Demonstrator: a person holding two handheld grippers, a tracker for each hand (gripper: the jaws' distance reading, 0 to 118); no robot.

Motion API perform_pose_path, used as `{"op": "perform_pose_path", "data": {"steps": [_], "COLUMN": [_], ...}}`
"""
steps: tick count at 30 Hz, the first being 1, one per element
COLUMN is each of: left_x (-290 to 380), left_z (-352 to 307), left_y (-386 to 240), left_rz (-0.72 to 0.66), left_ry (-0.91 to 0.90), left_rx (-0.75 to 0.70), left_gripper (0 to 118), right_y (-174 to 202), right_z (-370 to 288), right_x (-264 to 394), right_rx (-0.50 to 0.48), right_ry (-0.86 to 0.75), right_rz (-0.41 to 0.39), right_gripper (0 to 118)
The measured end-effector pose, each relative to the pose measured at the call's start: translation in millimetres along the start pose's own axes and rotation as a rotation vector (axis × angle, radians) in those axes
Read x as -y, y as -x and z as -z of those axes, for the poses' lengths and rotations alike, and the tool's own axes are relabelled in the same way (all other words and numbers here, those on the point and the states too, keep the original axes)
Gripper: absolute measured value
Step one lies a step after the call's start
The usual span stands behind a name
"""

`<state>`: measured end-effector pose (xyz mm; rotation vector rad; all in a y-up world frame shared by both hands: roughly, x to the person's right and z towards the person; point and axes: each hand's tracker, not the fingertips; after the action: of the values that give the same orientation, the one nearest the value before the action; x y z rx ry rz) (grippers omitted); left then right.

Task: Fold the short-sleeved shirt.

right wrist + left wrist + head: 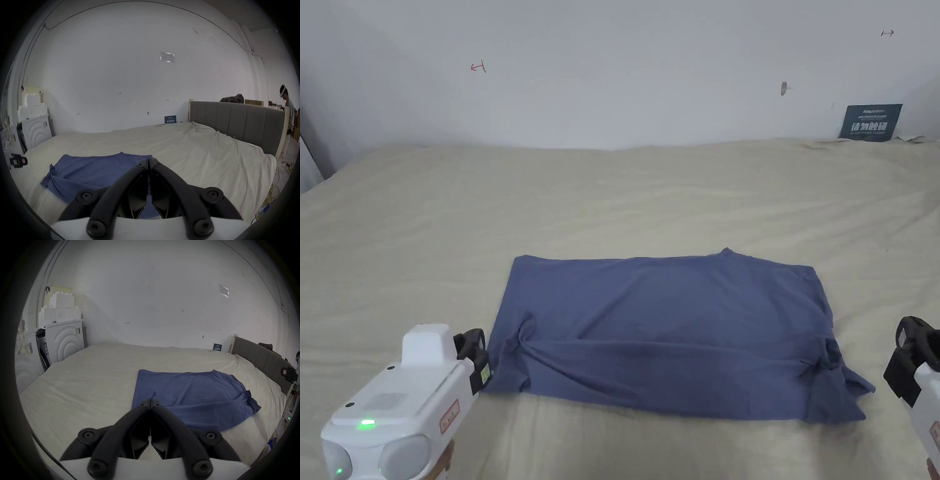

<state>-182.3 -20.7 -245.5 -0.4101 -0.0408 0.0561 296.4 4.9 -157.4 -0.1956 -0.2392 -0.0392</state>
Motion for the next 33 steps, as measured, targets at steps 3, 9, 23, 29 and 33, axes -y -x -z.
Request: {"op": "perform_pose_path", "data": {"steps": [3,9,23,29,33], "left_x": [5,5,-14,-3,0], "left_z": [-1,-2,88,127,133], "left_y": [-5,-5,12,21,17], "left_rz": [0.039,0.047,-0.03,-0.018,-0.018], "left_ry": [-0.006,0.005,0.473,0.611,0.647], "left_rx": [-0.012,-0.006,0.055,0.062,0.046], "left_gripper": [0,0,0,5,41], "right_y": [4,5,12,11,12], "right_z": [-4,-2,17,28,35], "right_x": [0,-4,-11,-3,1], "right_rx": [0.003,-0.003,-0.039,-0.05,-0.05], "right_ry": [-0.003,-0.011,0.014,0.051,0.072], "right_rz": [-0.019,-0.044,-0.053,-0.042,-0.045], "right_gripper": [0,0,0,0,0]}}
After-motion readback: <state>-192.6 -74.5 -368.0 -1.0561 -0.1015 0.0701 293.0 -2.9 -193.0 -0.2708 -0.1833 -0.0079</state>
